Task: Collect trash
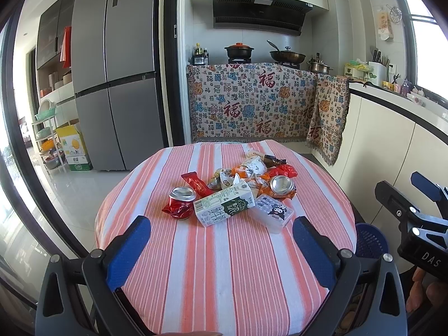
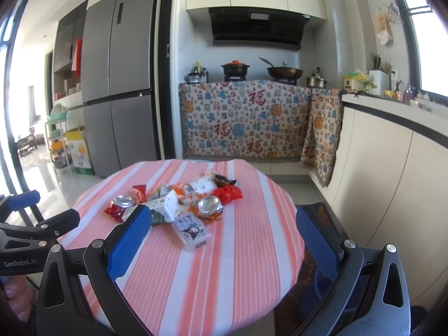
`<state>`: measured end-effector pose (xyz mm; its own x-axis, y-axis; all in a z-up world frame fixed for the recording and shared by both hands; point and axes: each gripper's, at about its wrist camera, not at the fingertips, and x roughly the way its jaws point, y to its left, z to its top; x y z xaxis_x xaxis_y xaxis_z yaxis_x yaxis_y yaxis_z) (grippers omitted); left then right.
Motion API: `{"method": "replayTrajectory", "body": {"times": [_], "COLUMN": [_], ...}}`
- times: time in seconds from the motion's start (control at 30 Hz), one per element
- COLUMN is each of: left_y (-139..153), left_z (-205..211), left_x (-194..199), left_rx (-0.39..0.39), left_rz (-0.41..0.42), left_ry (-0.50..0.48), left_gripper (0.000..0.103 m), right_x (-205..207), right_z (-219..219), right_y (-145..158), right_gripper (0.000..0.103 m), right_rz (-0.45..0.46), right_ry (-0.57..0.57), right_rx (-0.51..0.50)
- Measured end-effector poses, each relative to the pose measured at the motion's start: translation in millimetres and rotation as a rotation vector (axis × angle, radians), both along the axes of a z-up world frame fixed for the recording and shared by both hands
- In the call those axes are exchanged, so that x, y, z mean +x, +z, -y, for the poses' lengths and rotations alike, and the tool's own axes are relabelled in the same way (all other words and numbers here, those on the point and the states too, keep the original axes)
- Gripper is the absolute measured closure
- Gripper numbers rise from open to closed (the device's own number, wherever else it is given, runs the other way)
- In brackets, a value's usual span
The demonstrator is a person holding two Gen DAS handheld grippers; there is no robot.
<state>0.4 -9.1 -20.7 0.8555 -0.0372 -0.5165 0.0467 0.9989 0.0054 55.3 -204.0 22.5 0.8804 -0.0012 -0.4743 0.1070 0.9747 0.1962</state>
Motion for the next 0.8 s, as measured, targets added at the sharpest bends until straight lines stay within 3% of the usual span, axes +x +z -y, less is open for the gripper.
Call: {"method": "replayTrajectory", "body": {"times": [0.4, 0.43, 0.8], "left_y": [-9.7, -3.7, -6.1], "left_z": [-3.0, -3.3, -8.5], "left_x": [-8.9, 5.4, 14.4], "left_rx": [0.004, 0.005, 0.001], "left_rz": [-0.010, -0.019, -0.057], "left_ry": [-0.001, -0.001, 0.007], "left_gripper": [0.000, 0.000, 0.000], "right_x": [2.9, 2.5, 11.4], "right_z": [0.5, 0.4, -0.4], "right_y": [-0.7, -1.4, -5.2], "right_gripper": [0.000, 0.000, 0.000], "right_rz": [-0.020, -0.022, -0.061], "right_ry": [0.005, 0.006, 0.015], "right_rx": [-0.003, -0.003, -0.011]}}
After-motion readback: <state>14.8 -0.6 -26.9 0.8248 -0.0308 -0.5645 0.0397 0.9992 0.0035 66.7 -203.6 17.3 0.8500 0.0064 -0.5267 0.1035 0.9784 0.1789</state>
